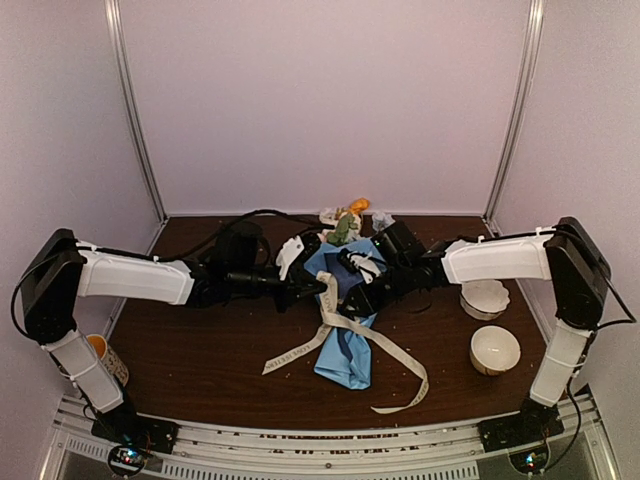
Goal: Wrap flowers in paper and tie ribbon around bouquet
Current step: Cross the half-tied ribbon over the folded bouquet.
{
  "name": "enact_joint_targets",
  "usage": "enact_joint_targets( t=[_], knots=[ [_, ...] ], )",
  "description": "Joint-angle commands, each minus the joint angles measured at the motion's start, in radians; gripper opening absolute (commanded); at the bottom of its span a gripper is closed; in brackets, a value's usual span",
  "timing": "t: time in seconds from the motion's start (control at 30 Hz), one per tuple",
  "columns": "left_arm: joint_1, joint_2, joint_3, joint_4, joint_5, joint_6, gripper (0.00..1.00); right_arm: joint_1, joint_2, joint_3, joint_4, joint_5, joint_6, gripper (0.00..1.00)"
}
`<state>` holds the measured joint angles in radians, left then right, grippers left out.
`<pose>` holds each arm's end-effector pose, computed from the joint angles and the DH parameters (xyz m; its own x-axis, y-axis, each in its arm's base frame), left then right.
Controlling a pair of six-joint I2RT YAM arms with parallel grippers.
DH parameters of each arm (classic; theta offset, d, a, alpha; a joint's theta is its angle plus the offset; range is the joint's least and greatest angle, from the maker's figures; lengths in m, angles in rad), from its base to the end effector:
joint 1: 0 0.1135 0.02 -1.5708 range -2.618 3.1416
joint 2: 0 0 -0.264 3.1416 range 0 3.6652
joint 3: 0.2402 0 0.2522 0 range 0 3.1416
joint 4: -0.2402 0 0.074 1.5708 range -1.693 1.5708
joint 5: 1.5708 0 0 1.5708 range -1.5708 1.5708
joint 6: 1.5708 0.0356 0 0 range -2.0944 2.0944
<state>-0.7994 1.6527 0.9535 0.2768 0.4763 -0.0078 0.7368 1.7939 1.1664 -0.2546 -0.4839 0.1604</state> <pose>0.2421 -0.2724 0.2216 -0.2930 0.2914 -0.9106 0.9264 0.3220 -0.1951 0.2696 0.2669 0.1942 -0.6944 -0.4391 -0.5700 -0.7120 0.5339 0.4561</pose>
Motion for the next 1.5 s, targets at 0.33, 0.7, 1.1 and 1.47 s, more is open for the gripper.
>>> enact_joint_targets(
  t=[0.33,0.7,1.1,1.47],
  knots=[
    [-0.004,0.004,-0.024,0.032,-0.029,0.005,0.00,0.009,-0.066,-0.028,0.022,-0.004,0.015,0.04],
    [-0.003,0.064,-0.016,0.051,-0.061,-0.028,0.00,0.009,-0.224,-0.229,0.205,-0.135,0.091,0.02],
    [-0.002,0.087,-0.012,0.046,-0.087,-0.063,0.00,0.009,-0.213,-0.267,0.312,-0.091,0.169,0.03],
    [0.059,-0.008,-0.159,0.194,-0.146,-0.185,0.64,0.010,-0.201,-0.270,0.317,-0.086,0.166,0.02]
  ],
)
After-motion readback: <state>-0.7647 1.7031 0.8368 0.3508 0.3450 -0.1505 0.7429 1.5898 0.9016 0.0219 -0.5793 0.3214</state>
